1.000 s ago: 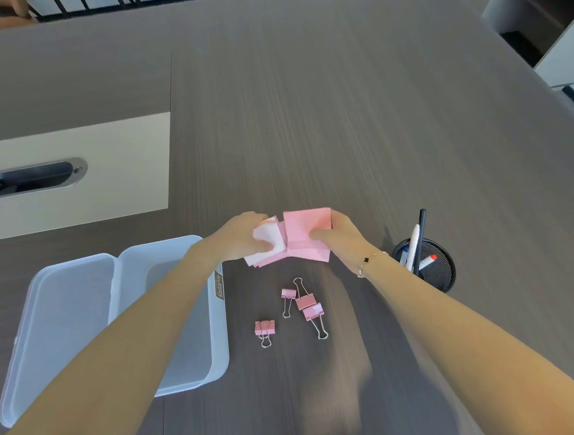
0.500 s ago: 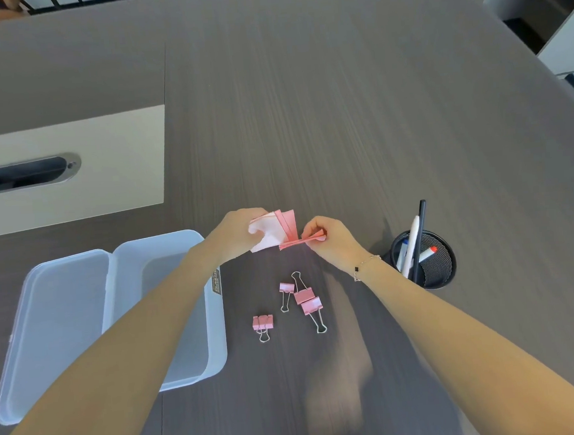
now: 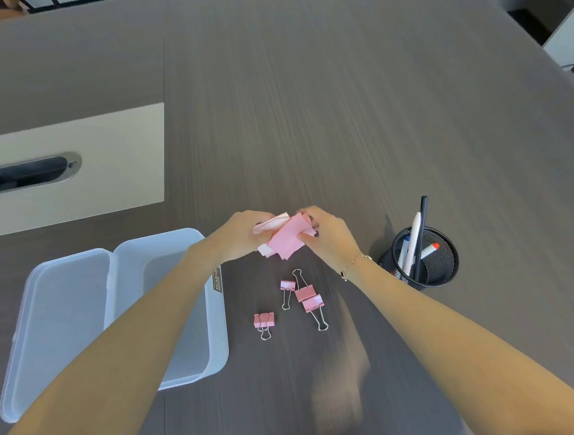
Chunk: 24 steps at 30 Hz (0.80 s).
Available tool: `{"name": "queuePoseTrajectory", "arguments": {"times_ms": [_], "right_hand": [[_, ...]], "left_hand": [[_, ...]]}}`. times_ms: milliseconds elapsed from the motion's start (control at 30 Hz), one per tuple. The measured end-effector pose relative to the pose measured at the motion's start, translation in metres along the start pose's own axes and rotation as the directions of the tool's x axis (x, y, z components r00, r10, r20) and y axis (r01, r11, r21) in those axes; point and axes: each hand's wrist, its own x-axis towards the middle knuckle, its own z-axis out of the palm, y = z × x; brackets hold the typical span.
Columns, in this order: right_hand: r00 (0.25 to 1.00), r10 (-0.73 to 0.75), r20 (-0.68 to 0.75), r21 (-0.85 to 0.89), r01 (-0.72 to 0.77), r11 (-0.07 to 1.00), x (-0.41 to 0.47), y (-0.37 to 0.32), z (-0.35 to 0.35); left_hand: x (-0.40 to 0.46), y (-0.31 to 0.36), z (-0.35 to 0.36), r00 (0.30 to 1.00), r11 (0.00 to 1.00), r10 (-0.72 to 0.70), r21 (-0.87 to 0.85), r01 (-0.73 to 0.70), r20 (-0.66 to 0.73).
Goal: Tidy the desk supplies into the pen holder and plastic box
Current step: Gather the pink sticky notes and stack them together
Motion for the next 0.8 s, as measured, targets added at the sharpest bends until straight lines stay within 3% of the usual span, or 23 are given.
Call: {"name": "queuePoseTrajectory", "arguments": {"times_ms": [167, 267, 300, 433, 533, 800], "right_hand": [[0.999, 0.042, -0.033, -0.098, -0.045, 0.994, 0.001, 0.003, 0.002], [0.998, 0.056, -0.031, -0.068, -0.058, 0.996, 0.002, 0.004, -0.001], [0.998, 0.058, -0.037, -0.067, -0.06, 0.996, 0.002, 0.005, -0.003], [0.998, 0.049, -0.031, -0.031, -0.05, 0.998, -0.002, 0.004, -0.003], [0.999, 0.033, -0.002, 0.044, -0.033, 0.998, -0.003, 0.004, -0.001], [0.999, 0.017, 0.038, 0.063, -0.02, 0.998, -0.002, 0.003, -0.005]], "left_hand": [[-0.003, 0.001, 0.003, 0.999, 0.998, -0.014, -0.064, 0.011, -0.051], [-0.003, -0.005, 0.006, 0.969, 0.916, -0.228, -0.358, 0.181, -0.093], [-0.004, -0.009, 0.008, 0.959, 0.903, -0.271, -0.368, 0.222, -0.086], [-0.005, -0.01, 0.017, 0.994, 0.995, -0.087, -0.06, 0.083, -0.067], [-0.002, 0.001, 0.028, 0.996, 0.998, 0.015, -0.058, -0.02, -0.092], [0.005, 0.0, 0.031, 0.968, 1.0, -0.018, -0.02, 0.014, -0.25]]}}
